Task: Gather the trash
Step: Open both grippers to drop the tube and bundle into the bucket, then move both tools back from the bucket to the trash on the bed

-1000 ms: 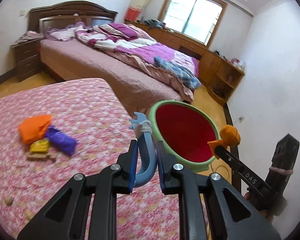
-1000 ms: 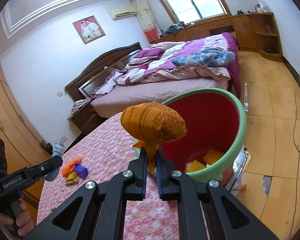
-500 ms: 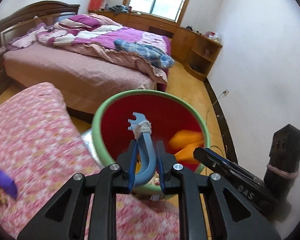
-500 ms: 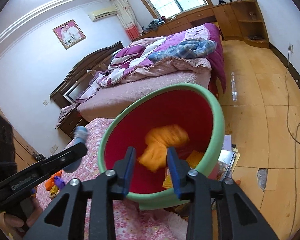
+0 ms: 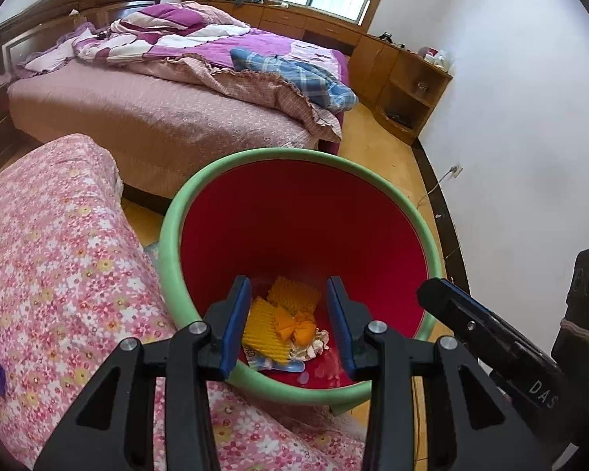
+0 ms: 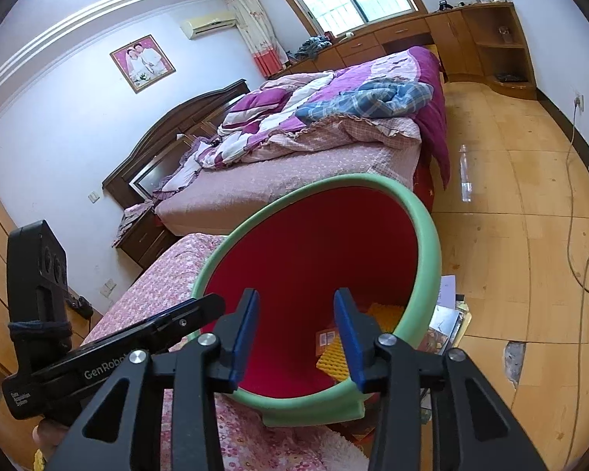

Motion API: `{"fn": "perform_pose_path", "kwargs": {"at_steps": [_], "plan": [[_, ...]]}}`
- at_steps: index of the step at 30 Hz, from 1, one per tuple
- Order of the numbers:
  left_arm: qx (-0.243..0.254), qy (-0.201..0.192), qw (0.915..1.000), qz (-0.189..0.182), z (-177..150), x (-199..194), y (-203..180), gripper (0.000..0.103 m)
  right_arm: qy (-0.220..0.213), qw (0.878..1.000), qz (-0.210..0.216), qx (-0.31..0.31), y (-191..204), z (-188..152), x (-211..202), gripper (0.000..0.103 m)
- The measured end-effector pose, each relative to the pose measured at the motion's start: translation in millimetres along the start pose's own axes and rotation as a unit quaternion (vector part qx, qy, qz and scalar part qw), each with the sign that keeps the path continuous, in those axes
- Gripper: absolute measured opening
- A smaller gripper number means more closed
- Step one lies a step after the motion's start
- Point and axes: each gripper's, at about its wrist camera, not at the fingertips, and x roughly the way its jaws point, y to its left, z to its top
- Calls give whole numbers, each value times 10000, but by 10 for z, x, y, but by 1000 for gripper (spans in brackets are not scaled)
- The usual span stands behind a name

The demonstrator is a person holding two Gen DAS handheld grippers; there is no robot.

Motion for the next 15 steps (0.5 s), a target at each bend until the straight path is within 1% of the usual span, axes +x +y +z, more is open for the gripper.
{"fn": "perform_pose_path", "kwargs": {"at_steps": [8,15], "plan": [[-246,-20,9997,22,-61,-189,83,40,-55,10000,48,-60,79,-6,-97,45],[-355,-248,9990,74,-95,-488,185,40,-128,9998,90,-149,254,-25,-200,48]]}}
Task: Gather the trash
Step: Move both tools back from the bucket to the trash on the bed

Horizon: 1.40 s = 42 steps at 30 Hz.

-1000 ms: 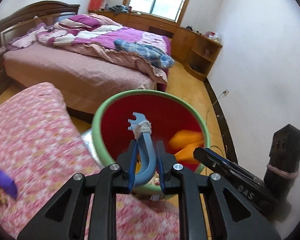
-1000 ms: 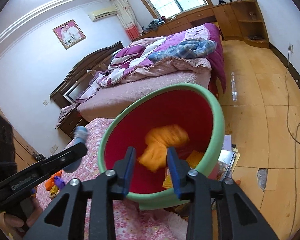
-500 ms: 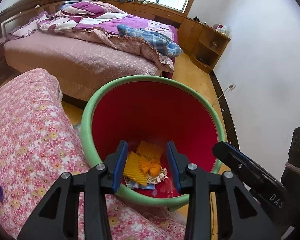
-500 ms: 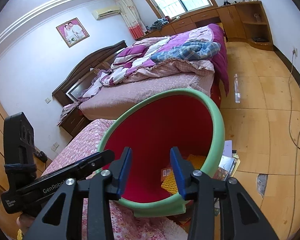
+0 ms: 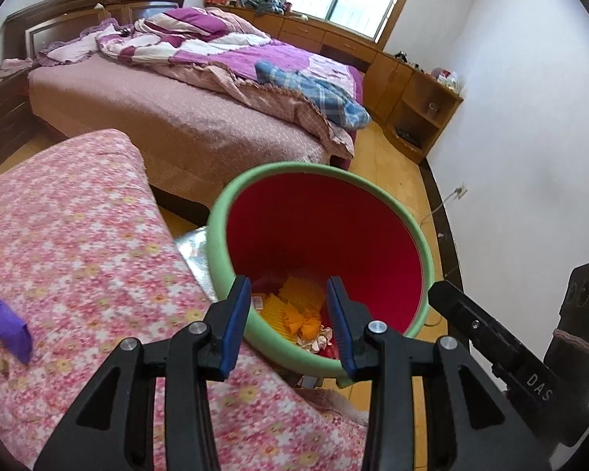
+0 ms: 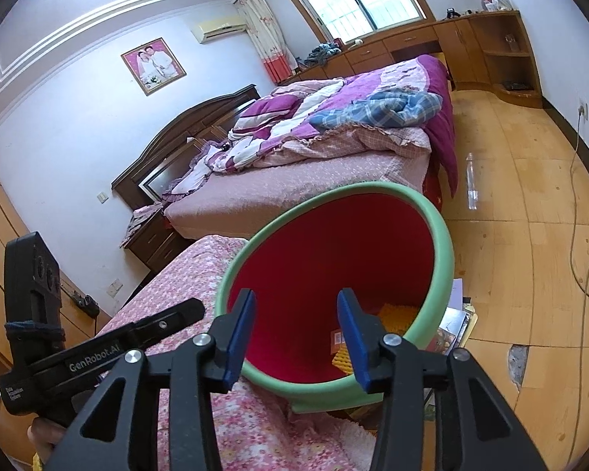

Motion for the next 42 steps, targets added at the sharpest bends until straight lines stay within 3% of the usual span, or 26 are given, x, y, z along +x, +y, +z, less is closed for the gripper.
{"fn": "perform_pose_path", "kwargs": {"at_steps": [16,29,42], "plan": [[-432,-595,9970,250,-152,-899,449,40,-65,9990,268,-341,664,-112,-257,52],[-772,-804,9918,621,-363,-1456,941,41,21,9969,467,-635,1203,-309,-298,56],[-1248,-843,9747,1654,-489,-1724,1704,45,332,9949,509,-807,1382,-471,-46,61]]}}
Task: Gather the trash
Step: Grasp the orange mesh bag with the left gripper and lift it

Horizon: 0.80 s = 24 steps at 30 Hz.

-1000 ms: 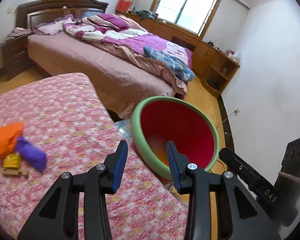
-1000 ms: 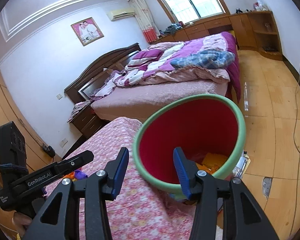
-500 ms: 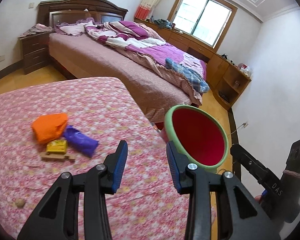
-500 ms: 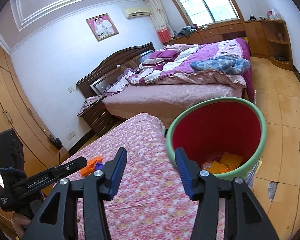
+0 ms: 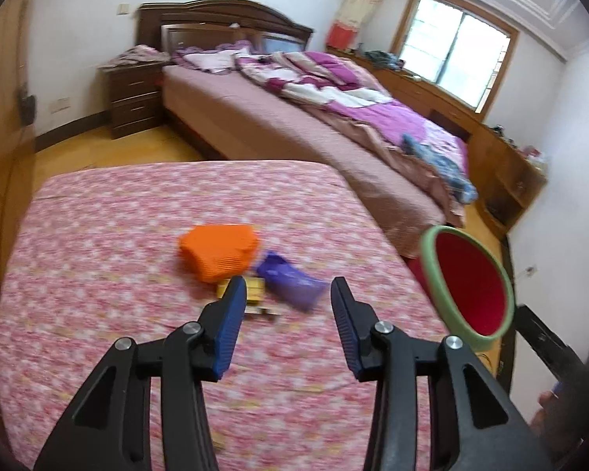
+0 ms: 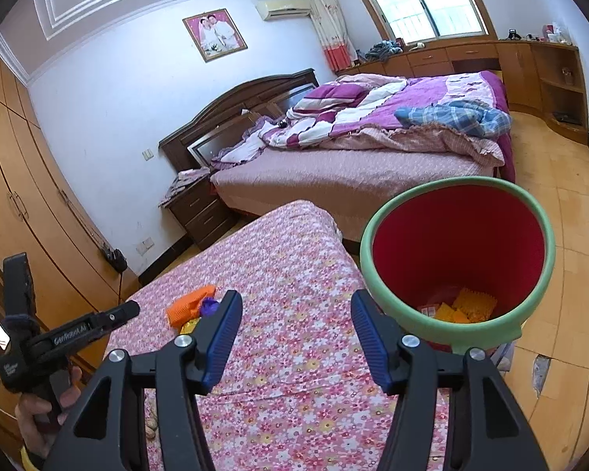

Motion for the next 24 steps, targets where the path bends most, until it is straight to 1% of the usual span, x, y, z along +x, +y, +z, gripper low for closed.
{"fn": "perform_pose_path", "kwargs": {"at_steps": [2,4,5,11,15,19,22,24], "plan": [[-69,17,9999,139,21,64,113,46,49,10000,-11,10,-10,-3,41,61],[-193,38,9994,283,35,144,246,50,96,9999,-24,25,-20,-9,82,61],[-248,49,9992,309,41,179,300,51,115,9999,-25,33,-33,-15,98,61],[-453,292,9978,380,13,531,498,52,216,9997,-72,85,-87,1,220,61],[-353,388,9980,356,42,732,488,53,282,9995,-85,78,-123,-5,273,61],[-143,446,9977,487,161,987,478,53,308,9994,-111,78,-155,-5,312,61],[-136,591,9962,631,236,1188,496,53,353,9993,-126,86,-191,-12,361,61],[-162,689,9953,662,261,1304,517,53,402,9991,-139,92,-208,-22,399,61]]}}
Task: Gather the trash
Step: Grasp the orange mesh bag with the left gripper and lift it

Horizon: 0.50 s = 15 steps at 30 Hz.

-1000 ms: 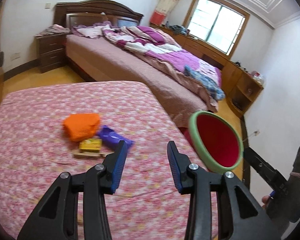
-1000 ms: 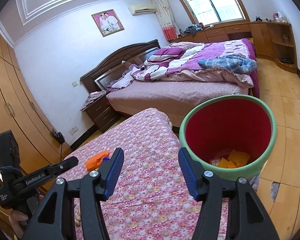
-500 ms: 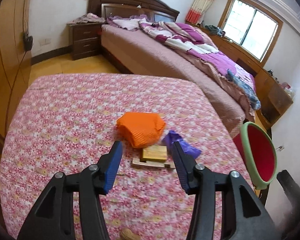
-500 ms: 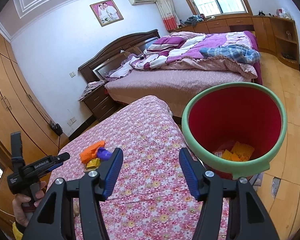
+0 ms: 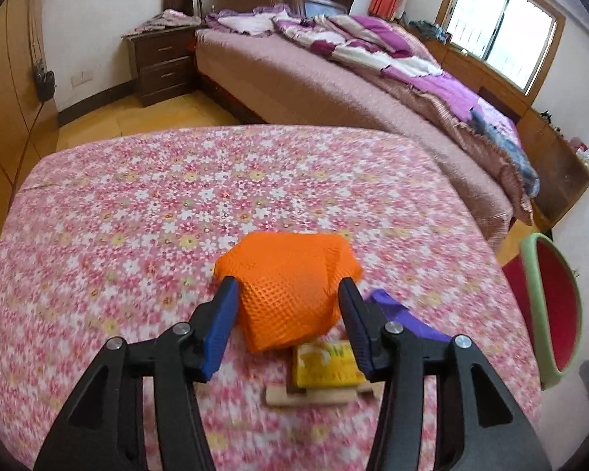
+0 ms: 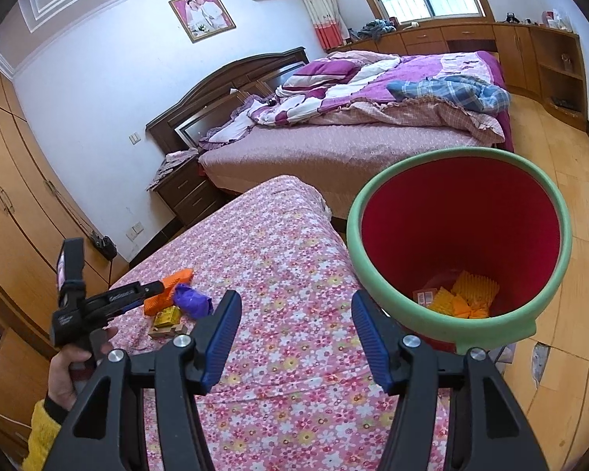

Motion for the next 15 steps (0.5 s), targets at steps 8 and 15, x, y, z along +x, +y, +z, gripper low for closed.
{"fn": "perform_pose_path", "kwargs": {"at_steps": [8,15], "plan": [[-563,92,9979,-316,-24,226,89,52,138,9999,11,-29,-6,24,130,61],[-408,-41,9988,-249,-37,264,-13,26,196,9995,63,-221,118,27,179,61]]}}
